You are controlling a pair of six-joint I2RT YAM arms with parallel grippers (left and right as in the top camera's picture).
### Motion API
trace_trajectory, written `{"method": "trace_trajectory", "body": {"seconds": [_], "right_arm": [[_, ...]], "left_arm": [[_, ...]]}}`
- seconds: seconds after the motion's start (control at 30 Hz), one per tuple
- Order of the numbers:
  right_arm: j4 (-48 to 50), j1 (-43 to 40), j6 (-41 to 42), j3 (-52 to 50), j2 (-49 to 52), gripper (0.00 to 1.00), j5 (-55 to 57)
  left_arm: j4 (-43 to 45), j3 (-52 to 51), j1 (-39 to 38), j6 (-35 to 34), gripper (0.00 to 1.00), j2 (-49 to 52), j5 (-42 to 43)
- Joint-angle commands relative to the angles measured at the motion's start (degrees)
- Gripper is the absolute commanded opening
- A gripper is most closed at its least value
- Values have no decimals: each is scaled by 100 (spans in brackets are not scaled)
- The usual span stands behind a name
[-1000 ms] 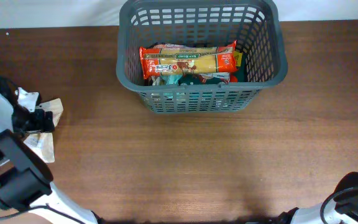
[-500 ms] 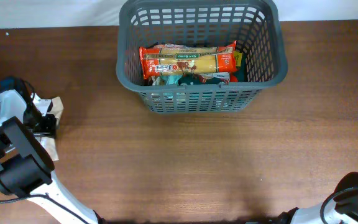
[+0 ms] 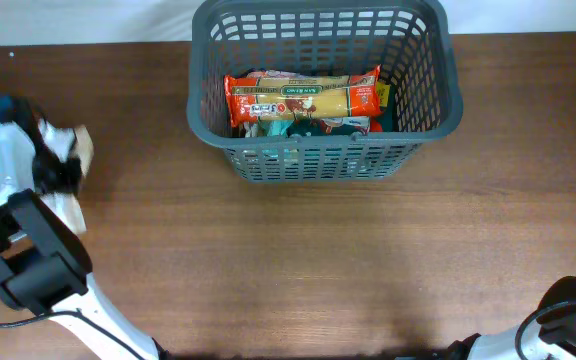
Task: Pack container
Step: 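Lift the clear bag over the basket and open the left gripper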
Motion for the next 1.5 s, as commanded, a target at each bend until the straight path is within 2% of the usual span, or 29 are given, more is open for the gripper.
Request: {"method": "trace_trajectory", "body": {"seconds": [0.0,0.23,0.3,0.37,0.53,0.7,0.87,1.03,1.2,1.3,1.33,1.37,1.4,1.47], "right_arm": [[15,0,-17,-4,-37,99,-28],[17,0,-17,-4,-37,99,-28],[15,0,-17,-4,-37,99,-28],[15,0,-17,-4,-37,99,-28],[15,0,-17,-4,-37,99,-28],[15,0,-17,-4,-37,99,-28],[15,0,-17,-4,-37,99,-28],[15,0,-17,-4,-37,99,-28],[15,0,-17,-4,-37,99,-28],[17,0,-17,-4,-37,99,-28],[15,0,-17,-4,-37,99,-28],[15,0,-17,-4,-37,99,-28],[15,0,-17,-4,-37,99,-28],[15,0,-17,-4,-37,99,-28]], "left_arm": [[-293,1528,-179,-81,1,-601,916],[-404,4098,-798,-42,2,-1259,2734],[-332,4839,-1259,293,2,-1412,3257],[-317,5294,-1786,874,1,-1491,3285],[-319,5663,-3259,2020,2,-1508,3268],[-321,5490,-4419,2476,2,-1169,2557],[-310,5287,-5189,2800,2,-240,1596],[-221,5287,-5515,2765,2,728,1117],[-348,5287,-5779,2295,2,1252,-166],[-361,5283,-5807,2184,2,1392,-179],[-402,5281,-5801,2048,10,1438,-177],[-439,5281,-5790,1950,34,1469,-179],[-538,5281,-5786,1910,70,1488,-181],[-710,5281,-5786,1912,99,1499,-232]]}}
